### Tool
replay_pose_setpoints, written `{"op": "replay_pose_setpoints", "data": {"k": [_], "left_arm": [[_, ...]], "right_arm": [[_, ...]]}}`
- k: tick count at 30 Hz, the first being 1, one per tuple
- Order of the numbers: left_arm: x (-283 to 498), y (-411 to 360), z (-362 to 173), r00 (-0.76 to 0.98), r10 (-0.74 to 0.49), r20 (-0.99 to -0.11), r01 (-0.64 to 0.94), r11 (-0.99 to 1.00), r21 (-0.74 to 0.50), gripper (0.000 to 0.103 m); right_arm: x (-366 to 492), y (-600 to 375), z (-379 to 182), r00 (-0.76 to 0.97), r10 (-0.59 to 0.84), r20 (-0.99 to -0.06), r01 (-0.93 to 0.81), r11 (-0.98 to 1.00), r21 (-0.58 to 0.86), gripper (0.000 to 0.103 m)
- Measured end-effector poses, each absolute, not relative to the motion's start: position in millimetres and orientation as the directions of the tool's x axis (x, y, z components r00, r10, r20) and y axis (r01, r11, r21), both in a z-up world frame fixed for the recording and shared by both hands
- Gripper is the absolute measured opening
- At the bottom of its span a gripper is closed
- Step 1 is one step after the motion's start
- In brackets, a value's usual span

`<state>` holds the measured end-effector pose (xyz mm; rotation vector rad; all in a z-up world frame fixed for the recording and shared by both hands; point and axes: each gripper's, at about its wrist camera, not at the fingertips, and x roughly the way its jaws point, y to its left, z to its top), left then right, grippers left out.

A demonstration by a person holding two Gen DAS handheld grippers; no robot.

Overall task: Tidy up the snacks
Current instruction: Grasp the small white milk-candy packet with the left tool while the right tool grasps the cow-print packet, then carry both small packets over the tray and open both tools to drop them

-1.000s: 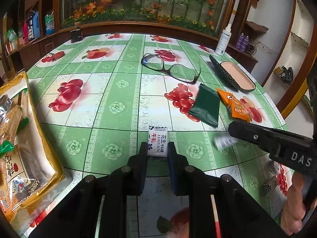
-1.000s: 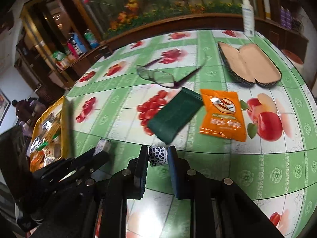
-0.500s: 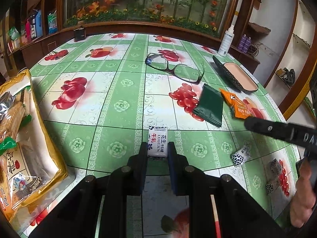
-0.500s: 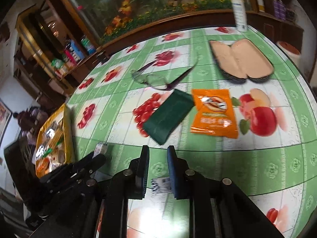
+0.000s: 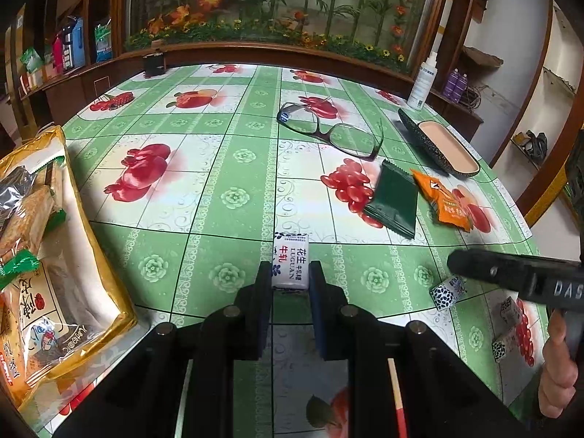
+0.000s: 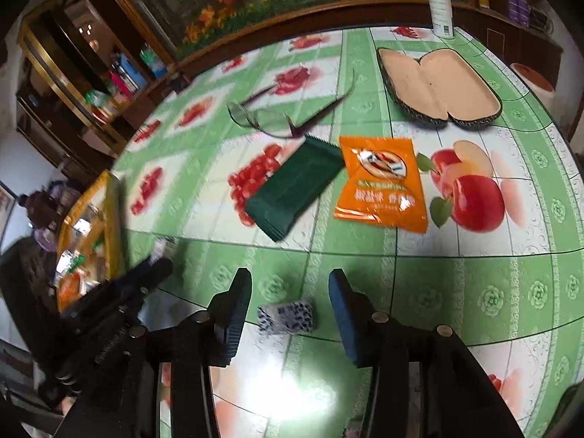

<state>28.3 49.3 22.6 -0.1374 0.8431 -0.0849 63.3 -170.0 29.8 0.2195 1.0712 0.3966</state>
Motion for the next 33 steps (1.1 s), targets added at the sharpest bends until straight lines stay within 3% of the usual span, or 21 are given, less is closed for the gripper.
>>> {"op": "replay_pose_setpoints", "data": {"k": [6,11,13,22,33], "left_arm": [[29,50,22,0.661,-0.131,-0.739,0.021,0.987,-0.157,0.018],[29,50,23,0.664,-0.133,-0.736,0.025,0.987,-0.156,0.018],[28,49,24,0.664,-0.136,-0.735,0.028,0.987,-0.158,0.018],[26,49,27,0.677,-0.14,-0.722,0.03,0.986,-0.162,0.018],[3,58,44,0.723,-0.16,-0.672,0.019,0.977,-0.213,0.019]], "right_arm": [[56,-158,27,0.359,0.4,-0.843,-0.269,0.91,0.317,0.054],[46,-139,19,0.377,0.285,-0.881,-0.321,0.933,0.165,0.055],[44,-137,17,0.403,0.256,-0.879,-0.325,0.938,0.124,0.035],[46,-146,32,0.438,0.376,-0.816,-0.309,0.916,0.256,0.035],[47,-144,35,0.465,0.399,-0.79,-0.301,0.911,0.282,0.035]]}}
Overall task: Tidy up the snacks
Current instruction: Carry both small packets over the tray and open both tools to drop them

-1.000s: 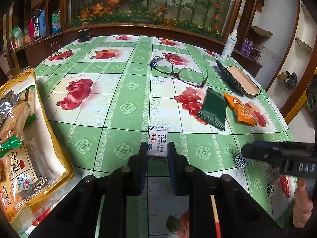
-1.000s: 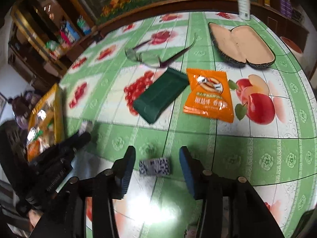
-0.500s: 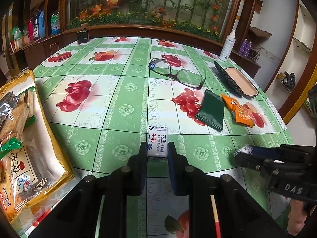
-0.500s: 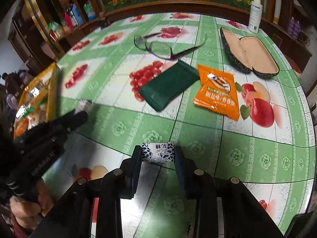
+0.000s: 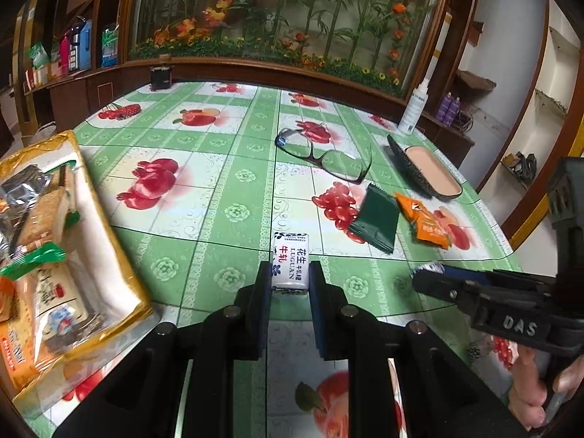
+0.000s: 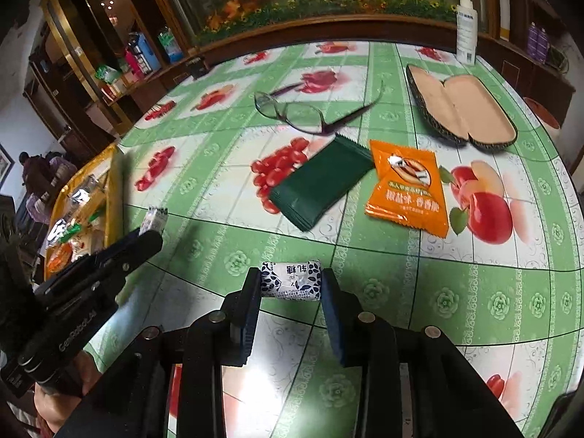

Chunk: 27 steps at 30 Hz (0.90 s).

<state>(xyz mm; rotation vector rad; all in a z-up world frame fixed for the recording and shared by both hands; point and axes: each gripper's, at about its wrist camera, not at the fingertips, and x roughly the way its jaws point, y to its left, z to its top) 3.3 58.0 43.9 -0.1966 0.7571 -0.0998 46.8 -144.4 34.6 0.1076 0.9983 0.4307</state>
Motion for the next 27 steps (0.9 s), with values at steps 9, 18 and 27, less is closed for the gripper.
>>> {"op": "replay_pose_setpoints", "data": {"k": [9,18,27], "left_arm": [[-28,98,82,0.778,-0.131,-0.615,-0.022,0.972,-0.235,0.019],[-53,175,108,0.821,-0.013,-0.571,-0.16,0.954,-0.253,0.019],[-62,253,93,0.797,0.115,-0.593,-0.336,0.9,-0.278,0.019]], "right_arm": [[35,-118,49,0.47,0.479,-0.741,-0.35,0.872,0.342,0.035],[0,-34,77,0.439,0.599,-0.67,-0.5,0.782,0.372,0.035],[-27,47,82,0.38,0.659,-0.65,-0.618,0.703,0.352,0.036]]}}
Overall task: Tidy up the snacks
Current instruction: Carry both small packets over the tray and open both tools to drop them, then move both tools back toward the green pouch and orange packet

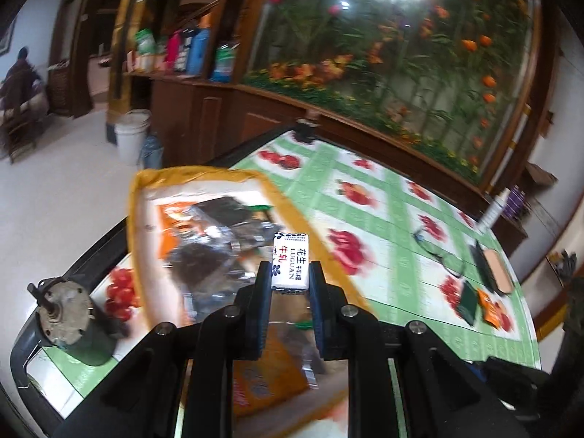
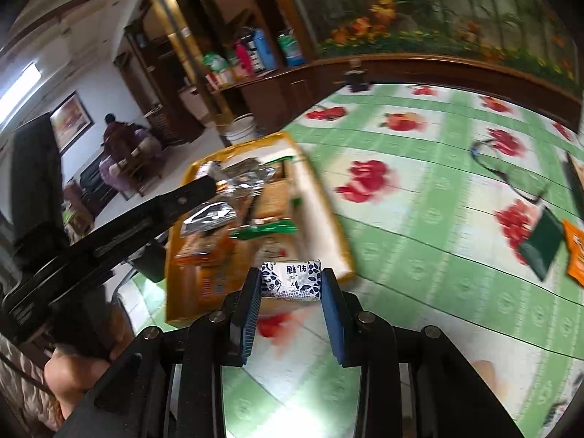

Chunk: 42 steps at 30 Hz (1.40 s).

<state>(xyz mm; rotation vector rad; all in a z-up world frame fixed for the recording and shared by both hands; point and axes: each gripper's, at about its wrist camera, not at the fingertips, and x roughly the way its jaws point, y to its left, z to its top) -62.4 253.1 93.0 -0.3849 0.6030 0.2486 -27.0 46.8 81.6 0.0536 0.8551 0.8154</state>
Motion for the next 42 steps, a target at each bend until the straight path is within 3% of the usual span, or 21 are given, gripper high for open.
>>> {"op": "replay_pose_setpoints", "data": {"k": [19,28,31,33,34,35,37,42], "left_arm": [[-52,286,66,0.769,0.139,-0.624,-0.391,0.875,-0.286,0.019],[-55,291,62,0.796,0.133,-0.591,-0.387,0.862,-0.327,0.019],[-56,290,62,0.797,0.147,-0.586,-0.39,0.866,-0.312,0.026],[-55,287,64,0.795,0.158,-0.586,-0.392,0.871,-0.298,0.042],[-56,286,65,0.794,0.171,-0.583,-0.399,0.871,-0.288,0.055],[-57,286,66,0.797,0.174,-0.578,-0.399,0.87,-0.288,0.06],[-58,287,67,0.8,0.168,-0.576,-0.398,0.867,-0.3,0.061],[-60,286,68,0.801,0.148,-0.581,-0.391,0.863,-0.319,0.061]], "right_arm": [[-30,114,48,0.331,0.653,-0.681,-0.695,0.657,0.292,0.036],[-34,117,45,0.341,0.664,-0.665,-0.715,0.643,0.276,0.037],[-35,118,45,0.345,0.662,-0.665,-0.719,0.642,0.266,0.039],[-37,117,46,0.341,0.667,-0.662,-0.722,0.637,0.271,0.041],[-37,116,46,0.341,0.67,-0.66,-0.722,0.636,0.273,0.044],[-38,116,47,0.338,0.673,-0.658,-0.724,0.633,0.276,0.047],[-38,115,48,0.337,0.676,-0.656,-0.724,0.631,0.278,0.056],[-34,107,52,0.324,0.701,-0.635,-0.712,0.623,0.324,0.056]]}}
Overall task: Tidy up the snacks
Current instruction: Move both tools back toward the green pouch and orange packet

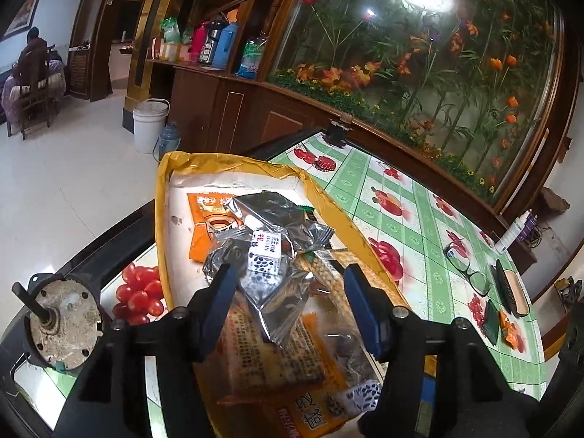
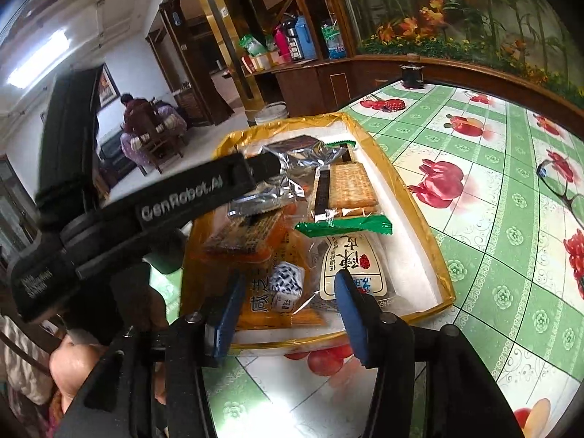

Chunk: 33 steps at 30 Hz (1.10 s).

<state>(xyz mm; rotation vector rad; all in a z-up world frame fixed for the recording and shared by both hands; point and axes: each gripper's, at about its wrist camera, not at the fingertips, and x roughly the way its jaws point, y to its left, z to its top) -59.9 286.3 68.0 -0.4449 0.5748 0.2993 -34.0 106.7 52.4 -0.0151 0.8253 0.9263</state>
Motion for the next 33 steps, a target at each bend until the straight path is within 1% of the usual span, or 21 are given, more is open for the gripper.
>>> {"op": "replay_pose_setpoints", "data": {"k": [11,16,20,24,27,32,33], "left_arm": [[-71,258,95,0.824,0.138,-0.55,-0.341,0.896,-0.286,0.061],[-73,237,108,0.835,0.12,-0.536,-0.302,0.916,-0.266,0.061],[-72,212,115,0.842,0.086,-0.532,-0.254,0.934,-0.25,0.064],[-65,180,113,0.837,0.023,-0.546,-0.186,0.951,-0.246,0.066],[-58,145,104,0.818,-0.054,-0.572,-0.106,0.964,-0.244,0.066],[-39,74,71,0.736,-0.183,-0.652,0.05,0.975,-0.217,0.066],[-36,62,64,0.72,-0.193,-0.667,0.072,0.976,-0.204,0.066]], "right_arm": [[-21,73,66,0.332,0.729,-0.599,-0.651,0.636,0.413,0.055],[-5,45,71,0.357,0.721,-0.593,-0.588,0.667,0.457,0.055],[13,12,78,0.395,0.715,-0.577,-0.519,0.692,0.502,0.055],[29,-29,81,0.446,0.691,-0.569,-0.446,0.722,0.529,0.055],[41,-64,79,0.488,0.65,-0.582,-0.383,0.759,0.527,0.055],[60,-129,77,0.559,0.569,-0.603,-0.251,0.81,0.531,0.055],[66,-145,76,0.576,0.536,-0.616,-0.214,0.827,0.519,0.055]]}}
